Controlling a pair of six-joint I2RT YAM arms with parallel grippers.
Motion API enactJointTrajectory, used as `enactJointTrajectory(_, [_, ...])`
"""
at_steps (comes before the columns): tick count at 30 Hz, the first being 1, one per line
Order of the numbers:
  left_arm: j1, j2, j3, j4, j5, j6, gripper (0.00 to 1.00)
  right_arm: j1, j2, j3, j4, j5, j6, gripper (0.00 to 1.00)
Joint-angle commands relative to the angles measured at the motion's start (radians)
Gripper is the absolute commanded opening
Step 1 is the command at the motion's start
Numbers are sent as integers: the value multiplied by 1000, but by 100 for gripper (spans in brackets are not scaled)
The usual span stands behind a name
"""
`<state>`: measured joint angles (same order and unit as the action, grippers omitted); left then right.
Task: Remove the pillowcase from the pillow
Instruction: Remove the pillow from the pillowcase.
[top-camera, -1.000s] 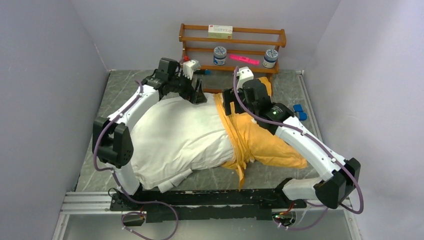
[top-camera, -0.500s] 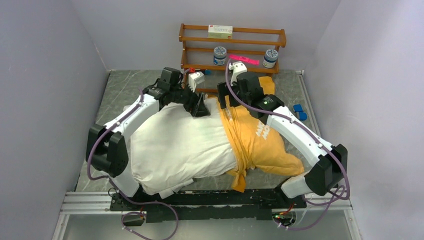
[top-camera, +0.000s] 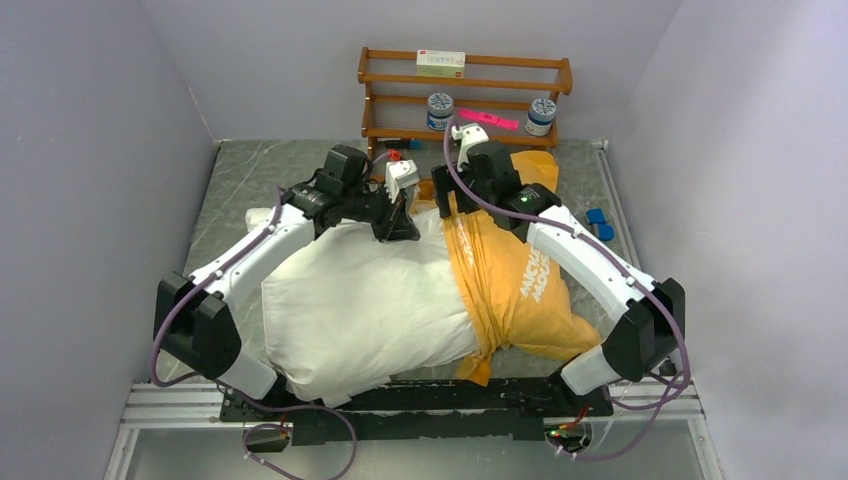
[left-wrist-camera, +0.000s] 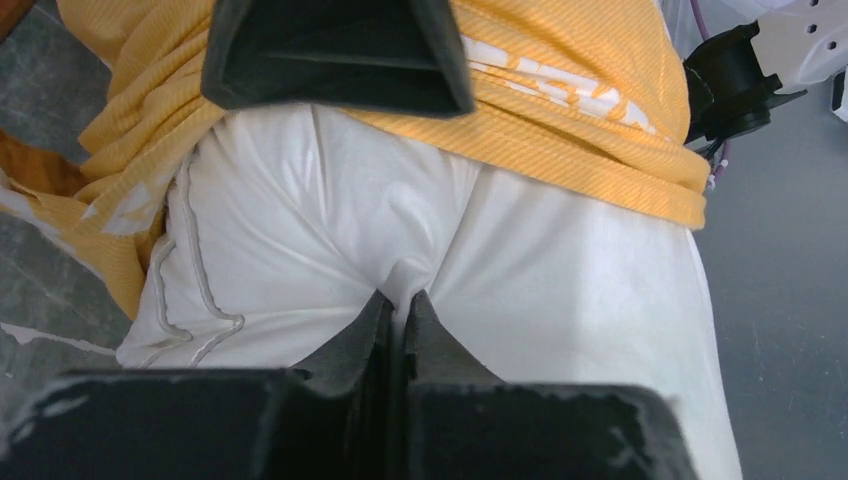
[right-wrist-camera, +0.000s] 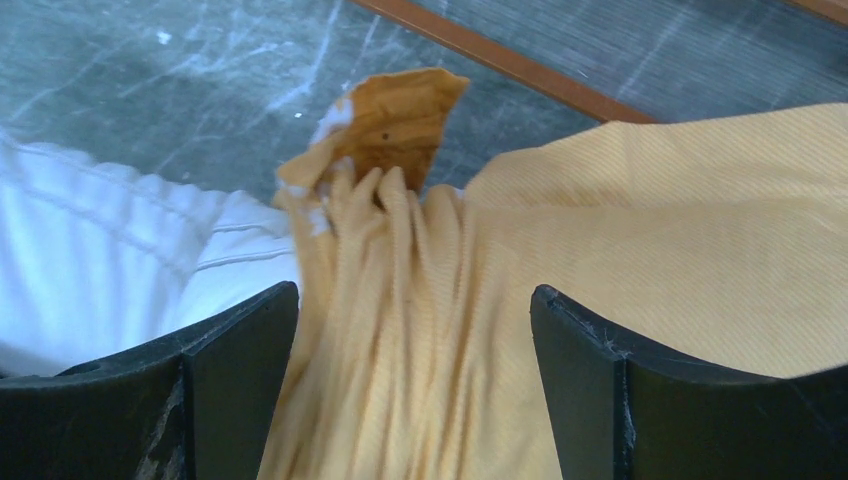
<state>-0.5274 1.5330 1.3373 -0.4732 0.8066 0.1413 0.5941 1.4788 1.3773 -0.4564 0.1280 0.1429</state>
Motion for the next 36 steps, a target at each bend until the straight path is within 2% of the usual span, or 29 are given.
enactJointTrajectory(1, [-37, -89, -22, -65, 43, 19, 5, -23, 12, 1, -21, 73, -28, 88])
enactJointTrajectory(6, [-39, -189, -45, -34, -14, 3, 5, -37, 36, -24, -44, 124, -51, 81])
enactJointTrajectory(11, [-38, -245, -27, -51, -179, 4, 5, -71, 29, -27, -55, 175, -66, 63])
enactJointTrajectory(15, [-36, -252, 6, -86, -328, -5, 5, -113, 17, -21, -63, 211, -68, 44])
enactJointTrajectory(19, [-34, -282, 5, -79, -447, -12, 5, -159, 6, -18, -71, 256, -71, 20])
enactJointTrajectory(21, [-33, -292, 8, -85, -474, -12, 5, -184, 0, -12, -71, 257, -73, 3])
enactJointTrajectory(22, [-30, -296, 10, -90, -483, -10, 5, -193, -2, -9, -70, 257, -74, 0])
enactJointTrajectory(27, [-30, -321, -2, -80, -477, -6, 5, -214, -15, 14, -70, 226, -69, 0])
enactJointTrajectory(29, [-29, -333, -5, -81, -500, -5, 5, -222, -20, 16, -72, 272, -75, 0])
enactJointTrajectory(33, [-17, -345, -5, -104, -597, 4, 5, -324, -45, 16, -74, 297, -53, 0])
enactJointTrajectory(36, [-11, -341, -15, -101, -609, 6, 5, -359, -69, 20, -62, 292, -34, 0])
